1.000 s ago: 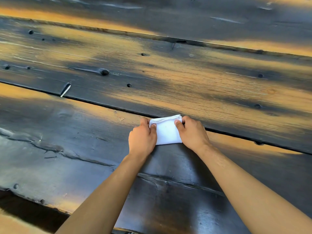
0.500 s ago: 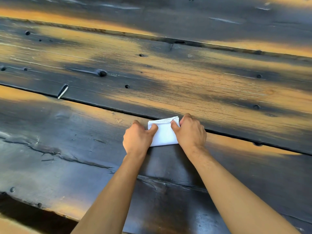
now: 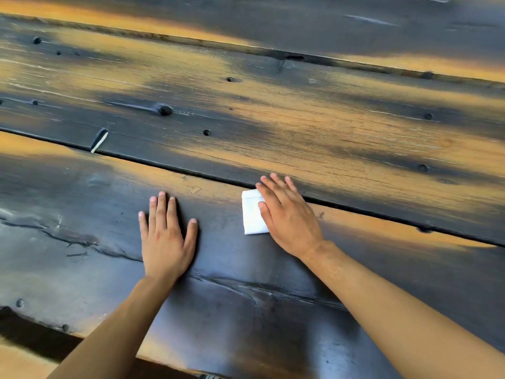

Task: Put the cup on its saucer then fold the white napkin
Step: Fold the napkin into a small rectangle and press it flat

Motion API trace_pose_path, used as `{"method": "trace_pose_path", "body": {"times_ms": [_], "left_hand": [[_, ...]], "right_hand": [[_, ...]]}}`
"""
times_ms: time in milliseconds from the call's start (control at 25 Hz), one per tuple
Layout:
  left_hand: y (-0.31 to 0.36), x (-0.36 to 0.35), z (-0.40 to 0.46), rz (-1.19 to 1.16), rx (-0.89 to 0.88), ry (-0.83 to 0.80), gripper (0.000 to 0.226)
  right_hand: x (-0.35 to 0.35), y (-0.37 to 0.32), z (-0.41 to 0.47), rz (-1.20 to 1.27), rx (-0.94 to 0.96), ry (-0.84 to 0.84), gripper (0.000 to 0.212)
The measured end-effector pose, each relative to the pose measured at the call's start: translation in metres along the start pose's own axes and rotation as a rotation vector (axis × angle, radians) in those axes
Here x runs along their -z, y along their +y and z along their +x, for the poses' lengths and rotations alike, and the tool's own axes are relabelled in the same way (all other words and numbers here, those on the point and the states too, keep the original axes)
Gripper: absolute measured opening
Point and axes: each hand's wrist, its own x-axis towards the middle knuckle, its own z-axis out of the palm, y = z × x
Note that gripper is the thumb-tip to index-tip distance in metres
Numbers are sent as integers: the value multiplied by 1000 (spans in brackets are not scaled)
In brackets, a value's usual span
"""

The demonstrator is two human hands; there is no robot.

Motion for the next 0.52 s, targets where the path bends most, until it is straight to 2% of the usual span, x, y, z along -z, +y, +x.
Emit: {"method": "trace_pose_path", "body": {"times_ms": [80,200,280,520], "left_hand": [[-4,-4,0,8,20,-25,73],[-1,-4,1,20,12,-25,72],[-1,-6,1,33,3,-15,71],[2,3,-1,37,25,-68,73]], "right_hand": [[-9,6,4,-95,-20,-66,61],[-22,8,3,-225,-30,-58,72],[-26,8,3,-250,-51,-38,74],[-11,-2,6,-287,-79,-176,73]]}}
